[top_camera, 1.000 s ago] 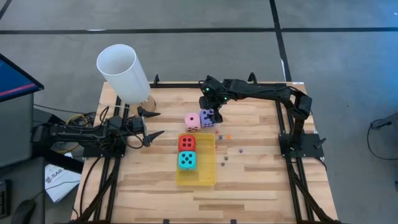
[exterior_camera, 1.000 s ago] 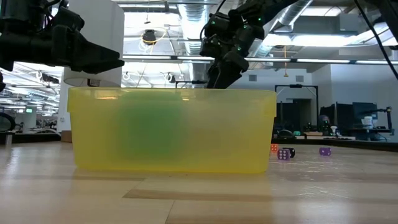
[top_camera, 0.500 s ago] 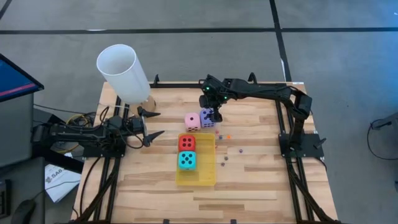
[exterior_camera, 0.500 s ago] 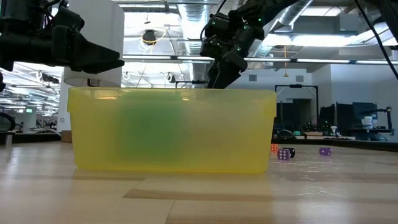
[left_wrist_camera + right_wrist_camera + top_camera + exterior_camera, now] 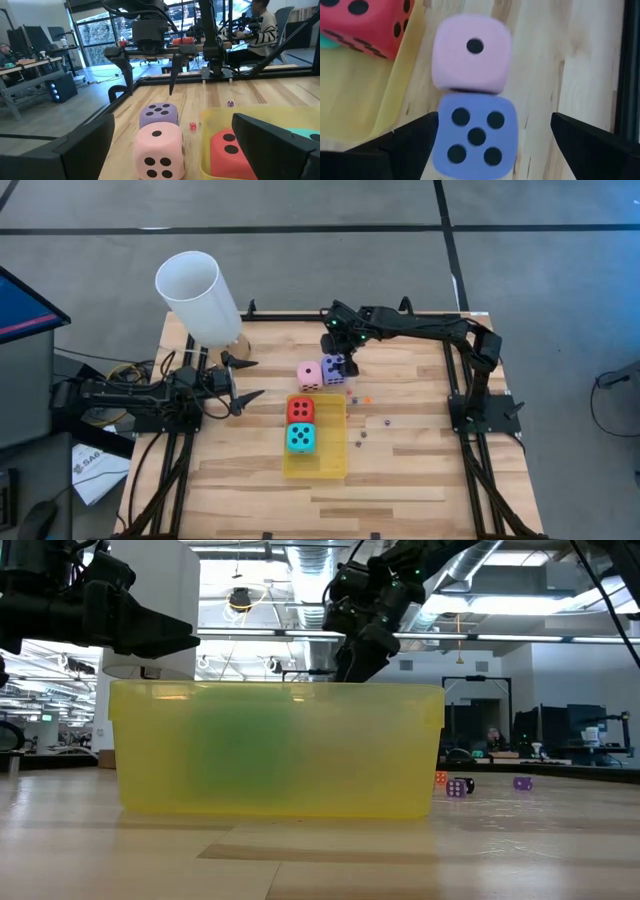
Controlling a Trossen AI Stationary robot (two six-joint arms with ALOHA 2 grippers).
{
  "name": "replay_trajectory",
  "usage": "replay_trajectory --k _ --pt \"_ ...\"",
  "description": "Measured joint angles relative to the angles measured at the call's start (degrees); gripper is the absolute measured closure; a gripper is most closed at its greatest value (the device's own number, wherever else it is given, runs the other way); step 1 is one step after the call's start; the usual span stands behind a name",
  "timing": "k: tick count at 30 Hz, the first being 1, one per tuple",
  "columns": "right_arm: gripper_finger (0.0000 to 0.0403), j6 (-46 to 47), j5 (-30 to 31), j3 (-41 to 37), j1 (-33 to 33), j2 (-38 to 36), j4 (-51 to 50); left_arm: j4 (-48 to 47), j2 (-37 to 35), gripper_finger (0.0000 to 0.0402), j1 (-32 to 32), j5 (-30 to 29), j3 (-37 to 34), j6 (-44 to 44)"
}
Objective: Pick & Place Dice
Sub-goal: Put the violet die into the yellow bin
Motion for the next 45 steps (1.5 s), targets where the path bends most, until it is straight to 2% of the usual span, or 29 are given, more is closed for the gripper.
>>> replay_trajectory --k 12,19,36,45 --pt "0.0021 5.14 -0.42 -0.02 -0.44 1.06 0.96 0.00 0.00 0.0009 0.00 -0.02 0.00 0.00" --pt "0.0021 4.84 -5.76 -1.20 -1.80 4.01 1.81 0.02 0.00 0.0009 -0.02 0.00 0.00 -0.11" --pt "0.0021 4.65 -6.03 -1.05 -2.32 4.52 -0.61 0.00 0.00 0.0009 -0.02 -0.02 0.00 -0.13" --pt "0.0021 6.94 -6.14 -3.77 -2.34 4.38 2.21 0.01 -0.01 0.0009 -0.02 -0.02 0.00 -0.15"
